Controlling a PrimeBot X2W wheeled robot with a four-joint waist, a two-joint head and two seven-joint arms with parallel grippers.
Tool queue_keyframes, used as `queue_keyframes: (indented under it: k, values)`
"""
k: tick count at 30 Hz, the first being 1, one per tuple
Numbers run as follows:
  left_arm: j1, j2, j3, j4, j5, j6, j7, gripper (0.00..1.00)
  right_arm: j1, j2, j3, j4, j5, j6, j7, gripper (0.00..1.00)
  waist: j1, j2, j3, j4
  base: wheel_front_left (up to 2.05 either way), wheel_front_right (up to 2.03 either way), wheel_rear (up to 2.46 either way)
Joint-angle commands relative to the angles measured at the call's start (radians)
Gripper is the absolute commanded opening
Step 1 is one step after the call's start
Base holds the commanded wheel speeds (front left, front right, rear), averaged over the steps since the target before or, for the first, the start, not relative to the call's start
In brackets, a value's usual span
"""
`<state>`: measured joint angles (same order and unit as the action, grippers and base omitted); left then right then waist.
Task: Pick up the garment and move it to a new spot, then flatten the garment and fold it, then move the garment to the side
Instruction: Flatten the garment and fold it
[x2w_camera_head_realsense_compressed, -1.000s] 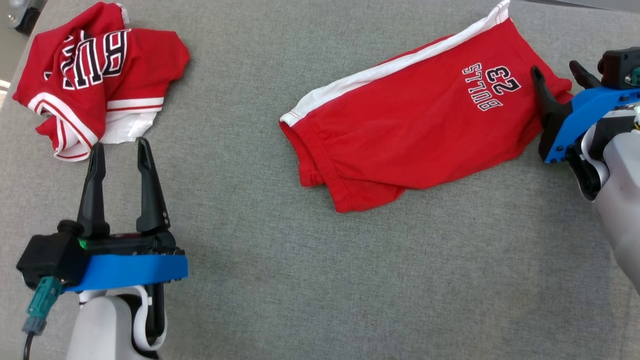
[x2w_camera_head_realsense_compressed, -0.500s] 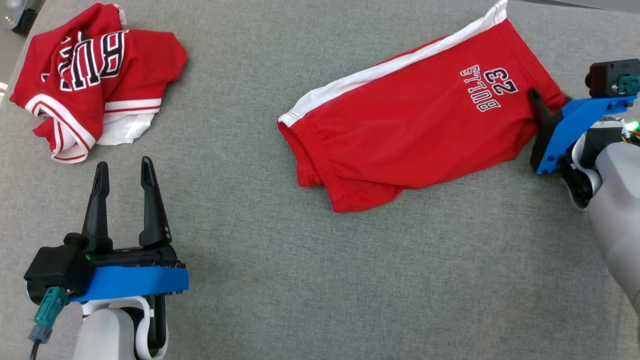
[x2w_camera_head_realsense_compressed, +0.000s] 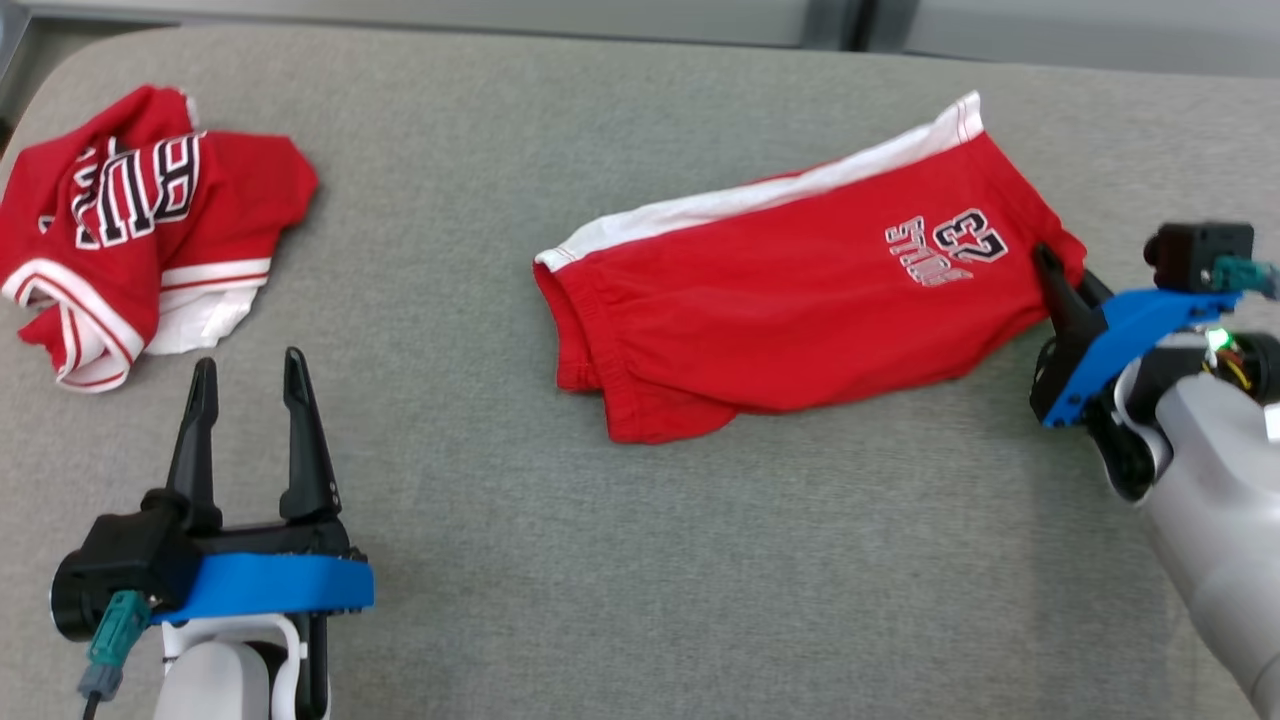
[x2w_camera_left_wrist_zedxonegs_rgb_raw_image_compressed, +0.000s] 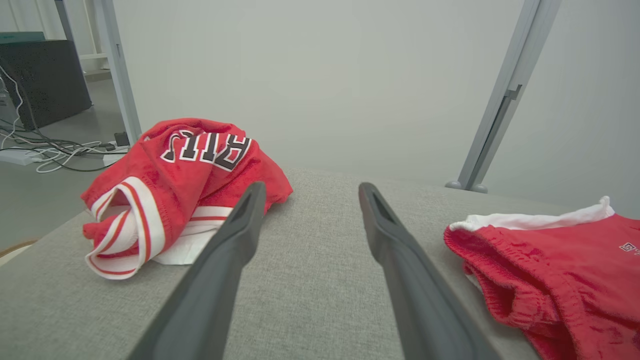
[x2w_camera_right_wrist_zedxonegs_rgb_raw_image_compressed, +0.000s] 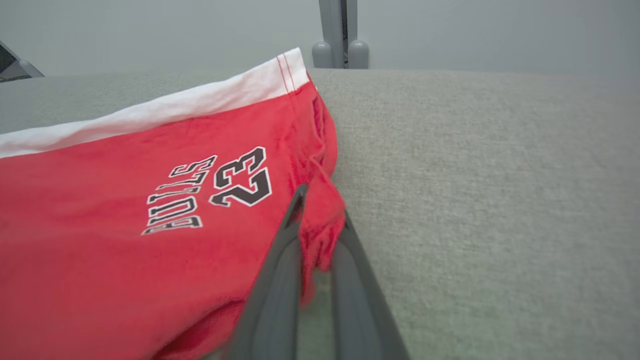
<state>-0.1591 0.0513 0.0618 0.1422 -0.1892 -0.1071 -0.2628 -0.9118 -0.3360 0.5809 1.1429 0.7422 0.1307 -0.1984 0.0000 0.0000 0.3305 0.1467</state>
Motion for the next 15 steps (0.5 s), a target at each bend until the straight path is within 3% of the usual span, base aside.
queue_keyframes:
  k: [1,15]
  values:
    - [0.016,-0.001,0.009,0.003,0.012,-0.005,-0.003,1.0,0.037,-0.014,-0.001,-0.018,0.025,0.0,-0.013,0.0,0.0,0.0,-0.035,-0.035,0.0,0.0,0.0]
    - [0.072,-0.001,0.043,0.006,0.054,-0.017,-0.003,1.0,0.305,-0.094,-0.08,-0.156,0.196,0.0,-0.066,0.0,0.0,0.0,-0.115,-0.118,0.0,0.0,0.0]
